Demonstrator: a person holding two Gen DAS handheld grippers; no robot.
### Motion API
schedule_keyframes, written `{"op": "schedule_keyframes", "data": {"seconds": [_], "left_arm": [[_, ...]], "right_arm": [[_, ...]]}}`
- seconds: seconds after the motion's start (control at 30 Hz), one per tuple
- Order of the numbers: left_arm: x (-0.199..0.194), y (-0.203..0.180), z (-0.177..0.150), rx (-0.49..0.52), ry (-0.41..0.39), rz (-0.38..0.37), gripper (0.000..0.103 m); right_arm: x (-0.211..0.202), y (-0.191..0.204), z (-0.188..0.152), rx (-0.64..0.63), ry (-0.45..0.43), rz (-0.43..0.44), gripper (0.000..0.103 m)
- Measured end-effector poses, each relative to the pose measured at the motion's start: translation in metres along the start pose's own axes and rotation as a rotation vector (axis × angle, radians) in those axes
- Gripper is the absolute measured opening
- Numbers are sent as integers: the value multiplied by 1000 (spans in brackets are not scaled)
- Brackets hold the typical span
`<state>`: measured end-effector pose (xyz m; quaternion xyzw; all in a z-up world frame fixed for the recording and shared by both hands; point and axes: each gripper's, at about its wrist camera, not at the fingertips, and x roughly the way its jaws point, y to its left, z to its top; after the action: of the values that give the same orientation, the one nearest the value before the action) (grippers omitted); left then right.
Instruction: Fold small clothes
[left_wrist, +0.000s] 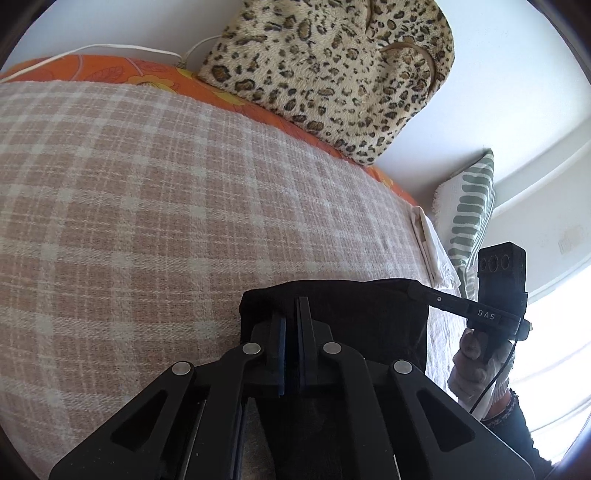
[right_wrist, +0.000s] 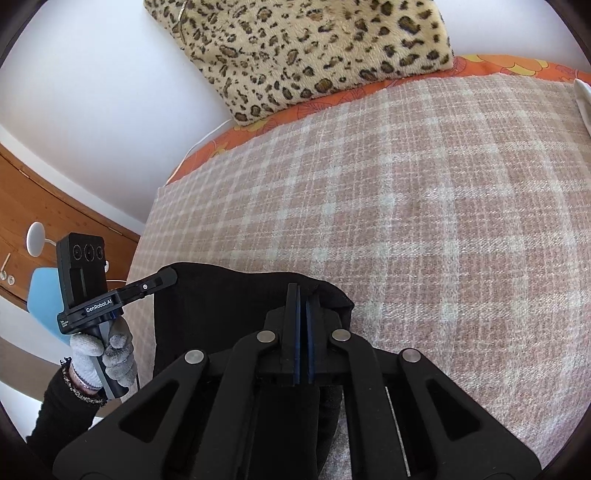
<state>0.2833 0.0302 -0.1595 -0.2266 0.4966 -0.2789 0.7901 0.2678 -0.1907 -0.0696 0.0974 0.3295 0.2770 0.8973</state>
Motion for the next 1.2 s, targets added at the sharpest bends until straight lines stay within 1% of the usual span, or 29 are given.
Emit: {"op": "schedule_keyframes", "data": {"seconds": [0.07,0.13,0.2,0.23,0.27,0.33,0.43,0.57,0.63,0.7,0.73,0.83,0.9,0.93,1.03,1.13,1.2], "left_arm": [[-7,-4,-5,31,3,23,13],[-18,-10,-10,74,-2,53,14],[-32,-15,-15,97,-20,81,17],[-40,-19,-17,109,-37,87,17],[-47,-24,-20,117,-48,81,17],[-59,-37,-30,141,-60,53,17],[-65,-68,-48,227,-49,41,17],[-52,-102,-74,289,17,-6,17],[-39,-115,-86,301,55,-31,17],[-25,-125,-96,314,91,-45,17],[-18,-129,-101,321,107,-51,17],[-1,-139,-112,332,136,-59,17],[9,-142,-115,342,149,-49,17],[12,-143,-117,341,153,-47,17],[20,-142,-117,305,173,-77,17],[26,-151,-113,320,170,-94,17],[36,-158,-113,344,197,-101,17]], "right_arm": [[-17,3,-8,-8,-27,0,4],[-40,7,-18,-3,-47,4,5],[-65,15,-34,-4,-69,6,9],[-77,19,-43,-3,-77,3,14],[-87,24,-54,-1,-79,-3,18],[-105,34,-77,-8,-81,-15,19],[-121,44,-114,-23,-78,-32,19],[-115,53,-156,-73,-51,-73,19],[-108,60,-169,-113,-29,-88,19],[-100,67,-178,-159,-19,-139,19],[-97,70,-180,-179,-27,-167,19],[-91,72,-181,-190,-33,-181,19],[-86,71,-179,-186,-35,-192,19],[-83,70,-178,-190,-32,-205,19],[-77,70,-178,-221,-30,-249,19],[-78,67,-177,-211,-37,-232,19],[-78,69,-177,-221,-47,-232,19]]}}
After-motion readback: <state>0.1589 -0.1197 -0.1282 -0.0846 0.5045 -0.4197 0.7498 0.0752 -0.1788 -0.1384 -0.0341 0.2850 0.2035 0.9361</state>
